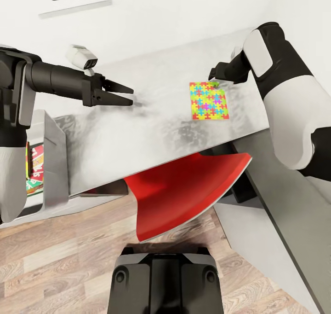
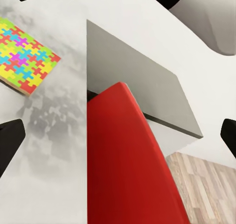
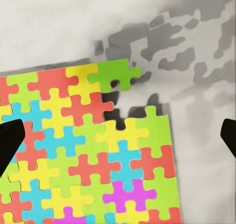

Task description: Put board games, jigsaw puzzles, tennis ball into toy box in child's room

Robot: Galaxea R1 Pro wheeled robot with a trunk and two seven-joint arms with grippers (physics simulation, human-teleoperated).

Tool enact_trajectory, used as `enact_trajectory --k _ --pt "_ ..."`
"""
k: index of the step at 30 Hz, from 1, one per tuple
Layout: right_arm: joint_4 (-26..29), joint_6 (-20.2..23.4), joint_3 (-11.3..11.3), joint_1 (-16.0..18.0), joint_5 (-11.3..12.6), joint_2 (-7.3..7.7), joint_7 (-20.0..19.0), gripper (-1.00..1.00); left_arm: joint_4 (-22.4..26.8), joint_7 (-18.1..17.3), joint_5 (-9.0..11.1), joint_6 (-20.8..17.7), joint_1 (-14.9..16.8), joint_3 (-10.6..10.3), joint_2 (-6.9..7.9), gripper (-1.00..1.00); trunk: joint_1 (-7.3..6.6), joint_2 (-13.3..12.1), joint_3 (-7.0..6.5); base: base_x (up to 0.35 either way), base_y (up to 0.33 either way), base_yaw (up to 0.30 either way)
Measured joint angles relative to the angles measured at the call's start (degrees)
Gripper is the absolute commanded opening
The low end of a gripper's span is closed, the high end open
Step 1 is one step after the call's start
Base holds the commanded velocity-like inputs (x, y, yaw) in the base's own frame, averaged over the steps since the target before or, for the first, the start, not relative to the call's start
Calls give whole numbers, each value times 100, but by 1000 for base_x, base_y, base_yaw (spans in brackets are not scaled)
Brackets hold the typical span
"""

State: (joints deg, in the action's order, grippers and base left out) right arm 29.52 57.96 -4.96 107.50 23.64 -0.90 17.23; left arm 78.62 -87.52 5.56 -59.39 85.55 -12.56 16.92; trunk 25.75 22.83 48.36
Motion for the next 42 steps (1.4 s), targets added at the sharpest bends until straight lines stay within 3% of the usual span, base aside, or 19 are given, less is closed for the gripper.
enact_trajectory --k 29,42 --pt "-1 -57 7 -39 9 -9 -16 100 -55 0 0 0 0 -13 6 100 0 0 0 -1 -54 4" --pt "-2 -60 -2 -46 12 -8 -23 100 -55 1 0 0 -1 -22 2 100 0 0 0 0 -2 172"
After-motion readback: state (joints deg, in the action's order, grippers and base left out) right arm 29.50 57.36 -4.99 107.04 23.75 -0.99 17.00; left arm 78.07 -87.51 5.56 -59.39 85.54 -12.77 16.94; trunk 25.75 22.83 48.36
